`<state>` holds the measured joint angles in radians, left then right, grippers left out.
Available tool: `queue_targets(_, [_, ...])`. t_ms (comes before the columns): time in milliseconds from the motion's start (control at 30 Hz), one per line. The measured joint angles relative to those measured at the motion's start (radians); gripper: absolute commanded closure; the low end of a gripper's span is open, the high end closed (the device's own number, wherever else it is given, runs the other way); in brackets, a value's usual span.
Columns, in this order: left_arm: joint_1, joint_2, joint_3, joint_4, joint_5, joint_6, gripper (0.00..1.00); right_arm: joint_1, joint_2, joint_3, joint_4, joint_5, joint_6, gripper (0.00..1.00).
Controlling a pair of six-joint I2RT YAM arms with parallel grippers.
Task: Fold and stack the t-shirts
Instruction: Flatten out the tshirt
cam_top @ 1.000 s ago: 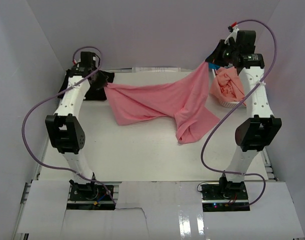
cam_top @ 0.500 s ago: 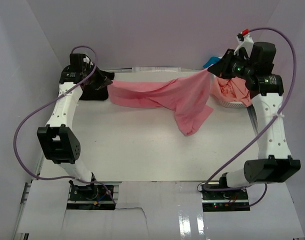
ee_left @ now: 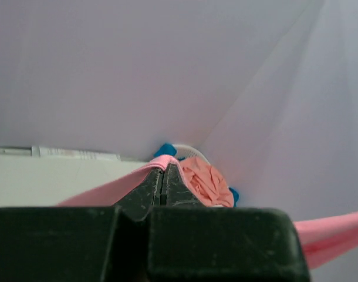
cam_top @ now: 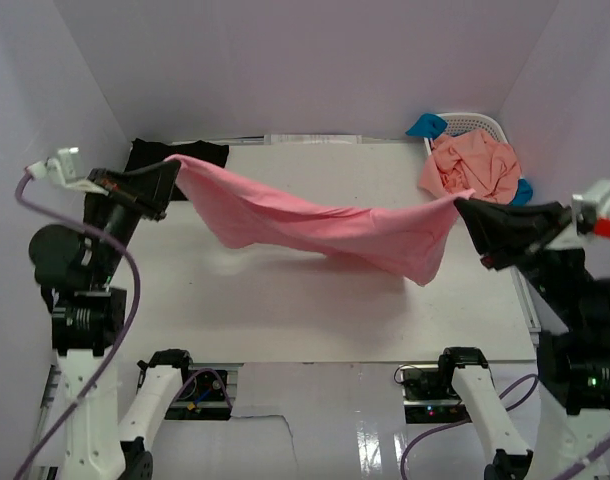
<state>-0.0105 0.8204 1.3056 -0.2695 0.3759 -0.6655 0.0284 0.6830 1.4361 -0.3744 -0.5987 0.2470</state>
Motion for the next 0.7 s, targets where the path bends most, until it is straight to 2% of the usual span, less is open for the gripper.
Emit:
queue_targets(133, [0.0, -0.228, -0.048, 0.005, -0.092, 0.01, 1.0, 0.007, -0.19, -0.02, 0.065, 0.019, 0.02, 0.92])
queue_targets(233, [0.0, -0.301, -0.018, -0.01, -0.17, 0.021, 1.0, 0.021, -0.228, 0.049, 0.071, 0.05, 0.024, 0.92])
queue_targets(500, [0.0, -0.295, 0.012, -0.074, -0.306, 0.022, 1.0, 0.039, -0.182, 0.27, 0.059, 0.167, 0.01, 0.92])
queue_targets(600, [0.0, -0.27, -0.002, -0.076, -0.309, 0.013, 1.0, 0.039, -0.166, 0.282, 0.056, 0.204, 0.014, 0.92])
queue_targets(700, [0.0, -0.246, -0.081, -0.06, -0.31, -0.001, 1.0, 0.039, -0.12, 0.239, 0.032, 0.22, 0.035, 0.92])
